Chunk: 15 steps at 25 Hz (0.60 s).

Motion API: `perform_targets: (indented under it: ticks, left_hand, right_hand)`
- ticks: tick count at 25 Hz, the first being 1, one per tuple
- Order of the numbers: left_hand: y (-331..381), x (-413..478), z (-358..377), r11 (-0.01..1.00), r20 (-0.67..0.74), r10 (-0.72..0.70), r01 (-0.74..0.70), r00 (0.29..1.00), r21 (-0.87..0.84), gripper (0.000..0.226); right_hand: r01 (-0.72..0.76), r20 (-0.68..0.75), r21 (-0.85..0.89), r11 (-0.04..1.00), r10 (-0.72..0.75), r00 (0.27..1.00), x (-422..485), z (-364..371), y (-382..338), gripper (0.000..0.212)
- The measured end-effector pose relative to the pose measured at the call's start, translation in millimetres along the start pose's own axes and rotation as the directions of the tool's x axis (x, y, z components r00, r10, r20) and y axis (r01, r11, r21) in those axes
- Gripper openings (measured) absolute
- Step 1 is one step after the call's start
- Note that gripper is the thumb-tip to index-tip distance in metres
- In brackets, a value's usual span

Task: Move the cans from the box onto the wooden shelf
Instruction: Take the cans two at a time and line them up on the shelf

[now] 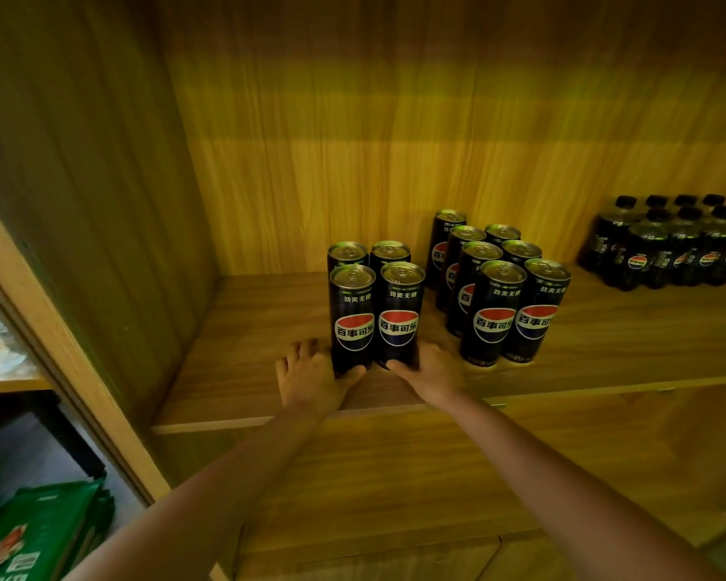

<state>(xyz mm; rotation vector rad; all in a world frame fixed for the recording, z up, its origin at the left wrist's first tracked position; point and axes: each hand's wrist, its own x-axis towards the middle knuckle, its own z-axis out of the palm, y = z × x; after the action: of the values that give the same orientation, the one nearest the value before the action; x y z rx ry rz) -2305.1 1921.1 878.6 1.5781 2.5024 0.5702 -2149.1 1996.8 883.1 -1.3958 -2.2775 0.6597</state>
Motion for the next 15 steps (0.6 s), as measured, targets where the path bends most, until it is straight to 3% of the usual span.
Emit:
perform_targets:
  ticks: [12, 15]
  left_hand:
    - [-2.6, 4.5, 9.5, 1.000, -0.001, 0.017, -0.017, 1.000, 0.000, 0.077]
    - [-6.6, -0.1, -3.5, 1.000, 0.020, -0.018, 0.018, 1.000, 0.009, 0.087]
  right_hand:
    - [-0.014, -0.040, -0.009, 1.000, 0.014, 0.999, 8.1, 7.8, 1.0, 0.056]
    - [0.011, -0.154, 0.034, 0.999, -0.006, 0.988, -1.0, 0.2, -6.1, 0.064]
